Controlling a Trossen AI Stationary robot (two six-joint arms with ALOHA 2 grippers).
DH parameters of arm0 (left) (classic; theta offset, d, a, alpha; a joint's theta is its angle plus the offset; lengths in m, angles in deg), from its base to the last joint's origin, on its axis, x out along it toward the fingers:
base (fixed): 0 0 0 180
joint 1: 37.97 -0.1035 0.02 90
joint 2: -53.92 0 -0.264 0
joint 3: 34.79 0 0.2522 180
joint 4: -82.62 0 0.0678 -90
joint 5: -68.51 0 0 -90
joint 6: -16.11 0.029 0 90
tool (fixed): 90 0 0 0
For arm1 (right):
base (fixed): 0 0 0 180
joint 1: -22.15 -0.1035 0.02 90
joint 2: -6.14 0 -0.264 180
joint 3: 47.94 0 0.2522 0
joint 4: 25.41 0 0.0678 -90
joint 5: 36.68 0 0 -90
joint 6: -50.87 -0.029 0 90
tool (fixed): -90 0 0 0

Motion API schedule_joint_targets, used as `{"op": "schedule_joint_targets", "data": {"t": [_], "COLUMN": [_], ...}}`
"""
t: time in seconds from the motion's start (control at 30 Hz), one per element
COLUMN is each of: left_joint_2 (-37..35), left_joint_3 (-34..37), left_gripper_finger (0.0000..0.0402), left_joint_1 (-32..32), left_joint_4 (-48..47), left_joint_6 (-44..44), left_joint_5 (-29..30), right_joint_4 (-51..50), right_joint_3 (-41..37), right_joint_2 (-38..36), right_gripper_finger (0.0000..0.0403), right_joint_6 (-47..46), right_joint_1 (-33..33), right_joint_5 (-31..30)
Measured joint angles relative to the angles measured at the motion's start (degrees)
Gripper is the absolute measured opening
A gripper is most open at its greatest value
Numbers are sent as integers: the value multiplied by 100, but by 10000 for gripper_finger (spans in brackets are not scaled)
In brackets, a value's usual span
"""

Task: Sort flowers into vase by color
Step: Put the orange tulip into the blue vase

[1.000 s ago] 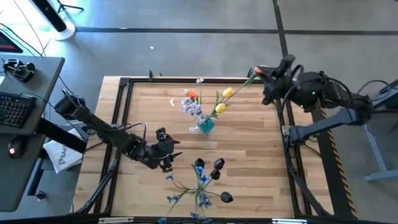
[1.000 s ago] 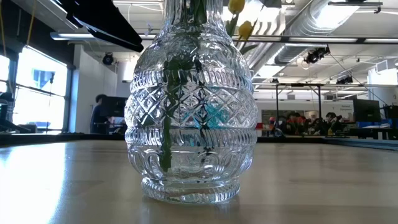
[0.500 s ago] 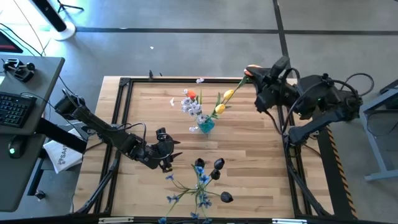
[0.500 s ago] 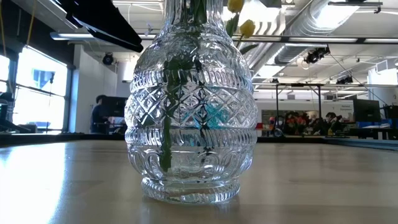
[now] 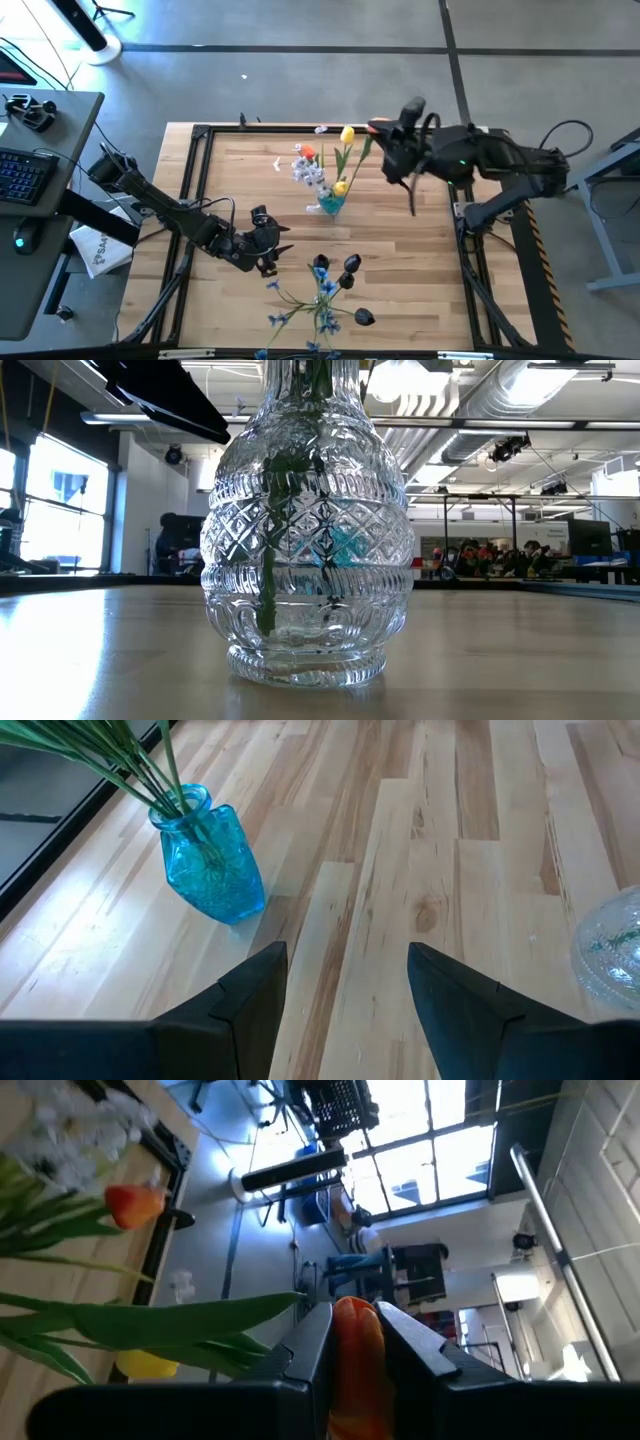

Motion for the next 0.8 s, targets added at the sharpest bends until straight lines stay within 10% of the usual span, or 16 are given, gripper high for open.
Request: {"op": "schedule_joint_targets", "data": {"t": [0.47,0.8], "left_joint_2": [0,0], "left_joint_3": [0,0], "left_gripper_finger": [197,197], "left_joint_1": [0,0], "left_joint_4": [0,0], "left_joint_6": [-3,-2], "left_joint_5": [0,0], "right_joint_4": [895,1664], "right_joint_3": [-1261,-1953], "right_joint_2": [-7,-7], "right_gripper_finger": [66,66], "right_joint_6": [-181,672], "right_joint_1": [888,891], "right_joint_5": [488,-298]}}
